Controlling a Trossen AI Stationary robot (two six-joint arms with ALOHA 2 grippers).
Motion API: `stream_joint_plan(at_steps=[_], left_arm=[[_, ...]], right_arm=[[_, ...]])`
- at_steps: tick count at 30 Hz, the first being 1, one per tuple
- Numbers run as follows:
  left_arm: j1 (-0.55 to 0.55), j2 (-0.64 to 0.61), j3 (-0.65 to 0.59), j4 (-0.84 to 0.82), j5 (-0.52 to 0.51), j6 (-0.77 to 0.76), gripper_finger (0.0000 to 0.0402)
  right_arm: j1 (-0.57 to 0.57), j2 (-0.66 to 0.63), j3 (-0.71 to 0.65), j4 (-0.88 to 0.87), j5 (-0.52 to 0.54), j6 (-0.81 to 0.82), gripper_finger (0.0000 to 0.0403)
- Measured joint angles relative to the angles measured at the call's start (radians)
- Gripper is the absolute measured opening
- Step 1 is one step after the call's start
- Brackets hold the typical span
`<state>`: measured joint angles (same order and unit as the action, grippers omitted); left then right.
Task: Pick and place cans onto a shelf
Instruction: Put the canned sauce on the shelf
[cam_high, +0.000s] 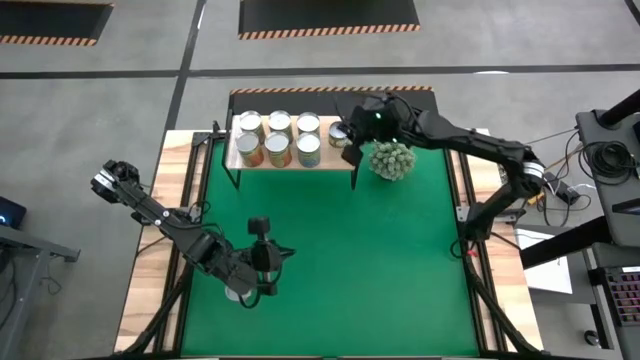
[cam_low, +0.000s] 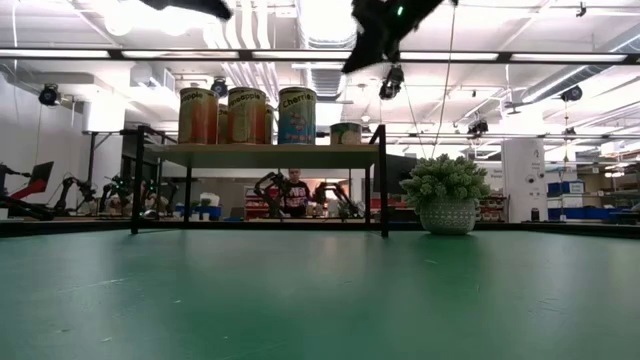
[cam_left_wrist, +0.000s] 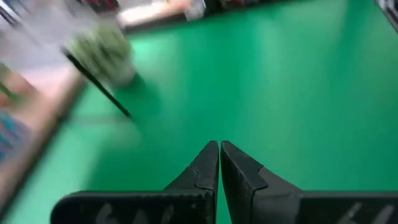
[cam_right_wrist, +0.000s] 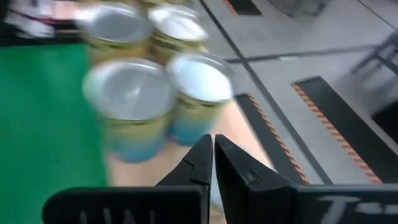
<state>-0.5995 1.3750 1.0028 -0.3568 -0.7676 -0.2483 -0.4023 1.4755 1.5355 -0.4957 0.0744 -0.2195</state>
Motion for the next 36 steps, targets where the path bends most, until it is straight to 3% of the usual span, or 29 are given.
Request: stream_joint_plan(at_steps=[7,13,17,27,36], left_arm=[[-0.007,0.012,0.071,-0.307,0.279,-0.539,0.0000],[-0.089,0.070,0.098,-0.387,0.627,-0.925,0.0000],[-0.177,0.113,0.097,-0.407,0.753,-1.164,0.0000],[-0.390,0.247,0.096,-0.485,0.796,-1.504,0.0000],[-0.418,0.391,0.094,-0.617,0.793,-1.573,0.0000]], right_arm=[[0.180,-0.074,-0.025,-0.055,-0.004,0.002,0.0008],[0.319,-0.080,-0.044,-0.048,-0.004,-0.026,0.0008],[0.388,-0.080,-0.079,-0.012,-0.004,-0.033,0.0008],[0.480,-0.079,-0.148,0.113,-0.004,-0.061,0.0009],[0.505,-0.079,-0.148,0.113,-0.004,-0.039,0.0009]])
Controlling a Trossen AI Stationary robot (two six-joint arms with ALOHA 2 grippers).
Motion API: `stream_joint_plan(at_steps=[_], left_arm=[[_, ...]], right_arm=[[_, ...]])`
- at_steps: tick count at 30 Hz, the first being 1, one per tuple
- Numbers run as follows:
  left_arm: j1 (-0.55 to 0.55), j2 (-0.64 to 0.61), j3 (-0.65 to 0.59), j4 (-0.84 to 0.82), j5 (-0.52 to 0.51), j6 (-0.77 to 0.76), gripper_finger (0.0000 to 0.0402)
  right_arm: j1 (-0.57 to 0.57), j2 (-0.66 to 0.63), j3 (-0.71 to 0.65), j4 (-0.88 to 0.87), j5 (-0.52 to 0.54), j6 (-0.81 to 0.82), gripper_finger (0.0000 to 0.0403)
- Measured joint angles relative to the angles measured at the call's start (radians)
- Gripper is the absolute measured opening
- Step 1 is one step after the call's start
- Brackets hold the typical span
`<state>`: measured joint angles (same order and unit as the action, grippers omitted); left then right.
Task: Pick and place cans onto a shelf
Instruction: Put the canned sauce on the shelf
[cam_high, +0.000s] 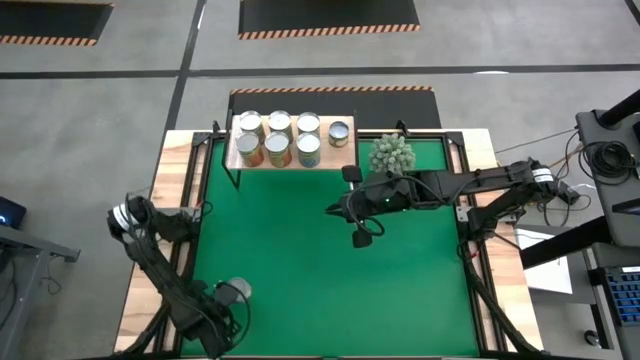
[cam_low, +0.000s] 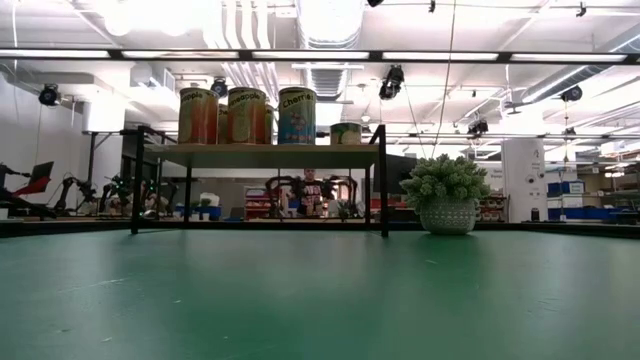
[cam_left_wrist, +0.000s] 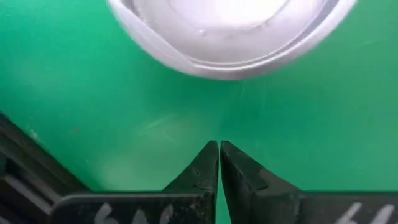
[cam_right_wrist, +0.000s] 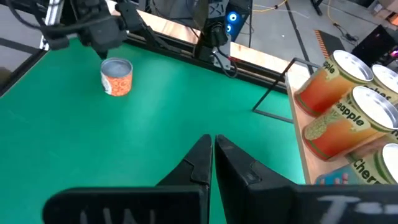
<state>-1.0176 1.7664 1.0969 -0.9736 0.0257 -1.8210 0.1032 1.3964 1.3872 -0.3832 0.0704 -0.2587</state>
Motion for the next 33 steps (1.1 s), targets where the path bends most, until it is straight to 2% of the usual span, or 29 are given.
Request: stream_joint_plan(at_steps=[8,14,21,27,33], left_arm=[[0.000,0.071,0.005,0.005,-0.004,0.005,0.0000],[-0.001,0.069,0.003,0.006,-0.080,0.006,0.0000],[0.016,0.070,-0.001,0.008,-0.285,0.025,0.0000],[0.053,0.070,-0.001,0.020,-0.478,0.107,0.0000],[0.101,0.070,-0.001,0.054,-0.599,0.223,0.0000]], right_arm=[[0.019,0.000,0.000,-0.005,0.000,0.014,0.0009],[0.029,0.000,-0.011,-0.008,0.000,0.016,0.0009],[0.031,0.000,-0.036,-0.010,0.000,0.025,0.0009],[0.031,0.000,-0.076,-0.001,0.000,0.033,0.0009],[0.031,0.027,-0.106,0.004,-0.001,0.079,0.0009]])
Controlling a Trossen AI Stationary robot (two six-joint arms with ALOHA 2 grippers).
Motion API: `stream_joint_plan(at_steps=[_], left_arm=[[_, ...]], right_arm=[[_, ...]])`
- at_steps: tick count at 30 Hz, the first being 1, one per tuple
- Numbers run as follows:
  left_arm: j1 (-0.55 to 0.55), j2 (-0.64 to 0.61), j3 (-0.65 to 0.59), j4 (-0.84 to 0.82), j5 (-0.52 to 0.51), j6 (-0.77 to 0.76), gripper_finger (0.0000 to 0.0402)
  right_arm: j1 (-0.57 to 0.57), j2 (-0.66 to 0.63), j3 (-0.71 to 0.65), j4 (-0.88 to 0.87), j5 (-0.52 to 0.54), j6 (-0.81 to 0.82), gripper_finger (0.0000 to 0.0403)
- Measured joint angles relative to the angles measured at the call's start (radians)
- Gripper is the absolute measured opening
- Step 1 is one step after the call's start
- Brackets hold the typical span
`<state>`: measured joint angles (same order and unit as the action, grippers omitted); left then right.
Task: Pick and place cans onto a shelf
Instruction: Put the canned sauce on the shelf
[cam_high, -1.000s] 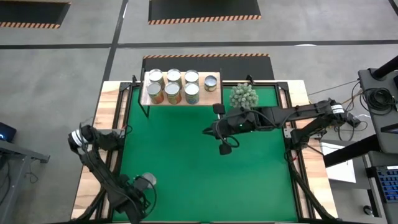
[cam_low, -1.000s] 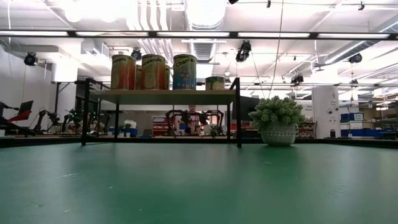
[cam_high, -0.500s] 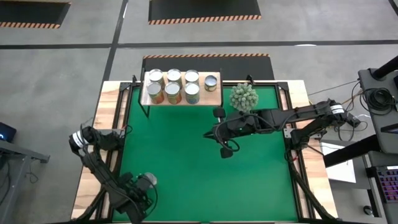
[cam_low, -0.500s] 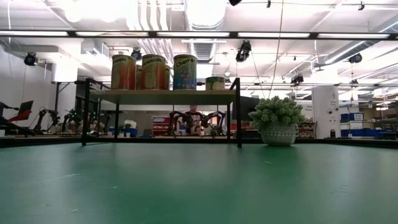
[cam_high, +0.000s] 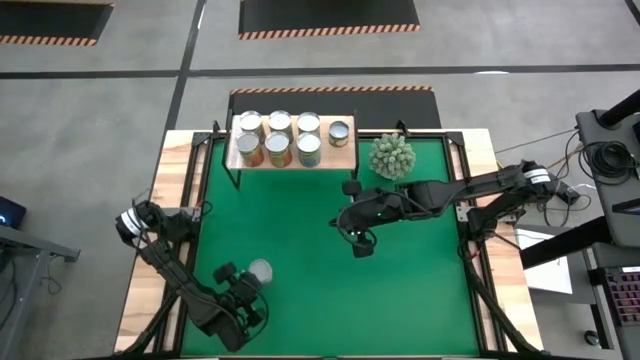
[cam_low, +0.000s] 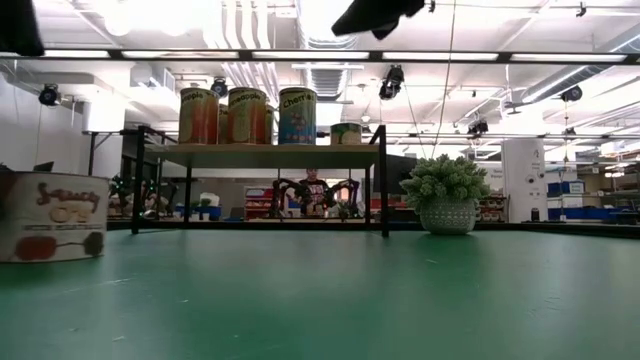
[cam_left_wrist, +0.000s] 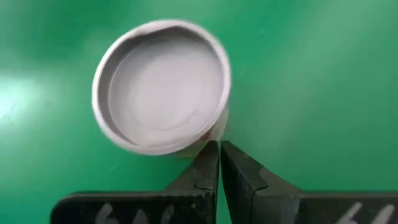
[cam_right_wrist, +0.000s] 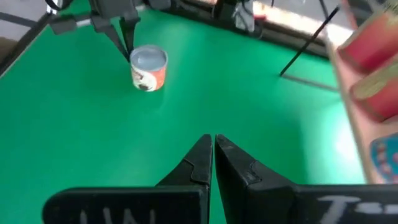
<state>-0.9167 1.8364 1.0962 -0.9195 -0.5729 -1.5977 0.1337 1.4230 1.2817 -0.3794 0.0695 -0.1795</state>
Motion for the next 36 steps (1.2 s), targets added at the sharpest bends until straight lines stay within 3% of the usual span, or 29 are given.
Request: stream_joint_plan(at_steps=[5,9,20,26,36], left_arm=[[0.022,0.000,0.000,0.012,-0.009,0.045,0.0000],[0.020,0.000,0.000,0.012,-0.010,0.045,0.0000],[-0.006,-0.001,-0.004,0.014,-0.021,0.045,0.0000],[-0.007,-0.001,-0.031,0.011,-0.119,0.071,0.0000],[-0.009,0.007,-0.036,-0.016,-0.099,0.083,0.0000]], right_arm=[[0.000,0.054,-0.018,0.045,-0.094,0.013,0.0015],[0.000,0.121,-0.024,0.105,-0.188,0.031,0.0044],[0.000,0.338,-0.010,0.328,-0.201,-0.024,0.0233],[0.000,0.447,-0.003,0.519,-0.201,-0.036,0.0312],[-0.001,0.631,0.103,0.601,-0.200,0.001,0.0336]])
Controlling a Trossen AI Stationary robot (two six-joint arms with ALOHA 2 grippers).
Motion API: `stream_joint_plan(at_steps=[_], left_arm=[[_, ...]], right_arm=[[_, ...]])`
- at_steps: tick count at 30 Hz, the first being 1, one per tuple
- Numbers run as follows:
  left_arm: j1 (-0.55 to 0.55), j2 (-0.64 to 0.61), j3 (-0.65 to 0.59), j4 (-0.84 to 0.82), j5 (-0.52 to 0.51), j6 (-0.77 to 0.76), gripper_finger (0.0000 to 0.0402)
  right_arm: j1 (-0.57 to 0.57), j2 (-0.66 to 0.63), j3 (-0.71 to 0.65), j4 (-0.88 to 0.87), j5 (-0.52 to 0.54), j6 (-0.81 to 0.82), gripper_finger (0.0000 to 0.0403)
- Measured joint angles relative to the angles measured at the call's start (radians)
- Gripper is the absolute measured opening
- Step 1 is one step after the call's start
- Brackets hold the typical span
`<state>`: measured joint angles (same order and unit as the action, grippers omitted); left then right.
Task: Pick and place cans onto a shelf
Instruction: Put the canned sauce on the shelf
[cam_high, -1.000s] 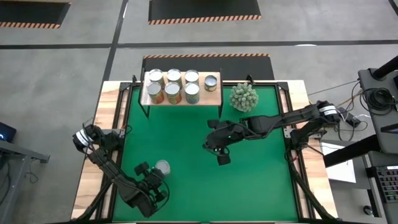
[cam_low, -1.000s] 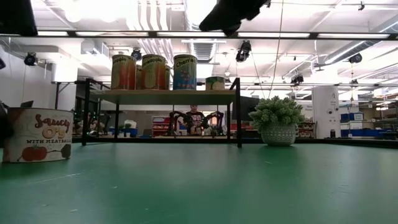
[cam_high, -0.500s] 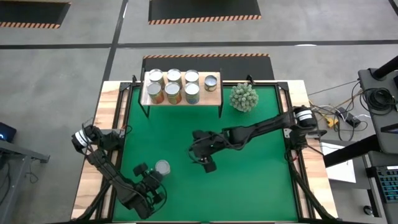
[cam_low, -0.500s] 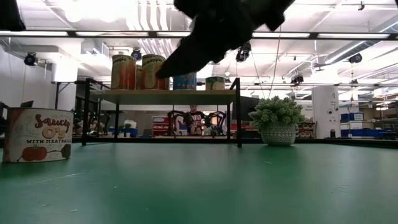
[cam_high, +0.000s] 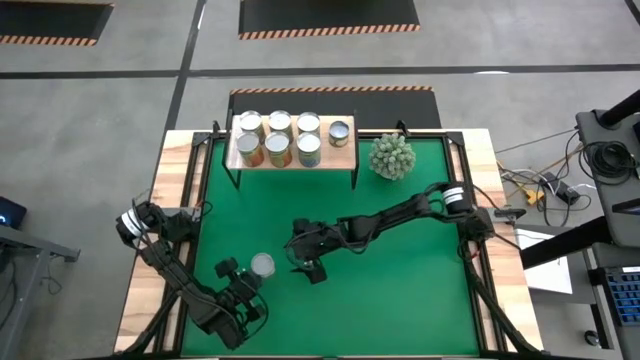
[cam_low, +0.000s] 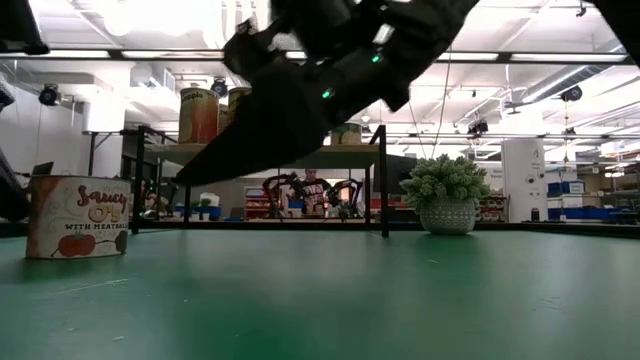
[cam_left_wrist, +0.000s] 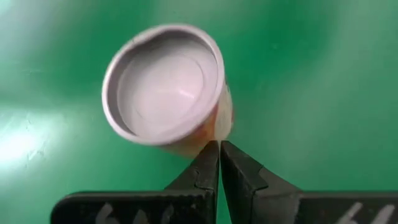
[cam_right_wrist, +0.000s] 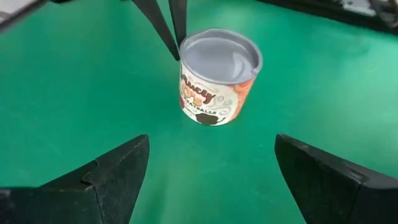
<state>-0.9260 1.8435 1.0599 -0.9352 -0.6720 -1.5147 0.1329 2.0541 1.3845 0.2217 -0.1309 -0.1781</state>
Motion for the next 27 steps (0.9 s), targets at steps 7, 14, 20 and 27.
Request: stream_joint_plan(at_steps=[7,14,20,27], left_arm=[[-0.047,-0.002,0.000,0.000,0.027,-0.041,0.0000],[-0.063,-0.002,-0.002,-0.005,0.022,-0.082,0.0000],[-0.062,-0.002,-0.002,-0.028,-0.023,-0.084,0.0000],[-0.062,-0.002,-0.002,-0.032,-0.026,-0.097,0.0000]], right_arm=[[0.000,0.109,0.108,-0.001,0.000,0.011,0.0336],[-0.003,0.142,0.155,0.022,0.000,0.015,0.0336],[-0.003,0.197,0.184,0.097,0.000,0.029,0.0336],[0.000,0.275,0.256,0.148,-0.003,0.023,0.0331]])
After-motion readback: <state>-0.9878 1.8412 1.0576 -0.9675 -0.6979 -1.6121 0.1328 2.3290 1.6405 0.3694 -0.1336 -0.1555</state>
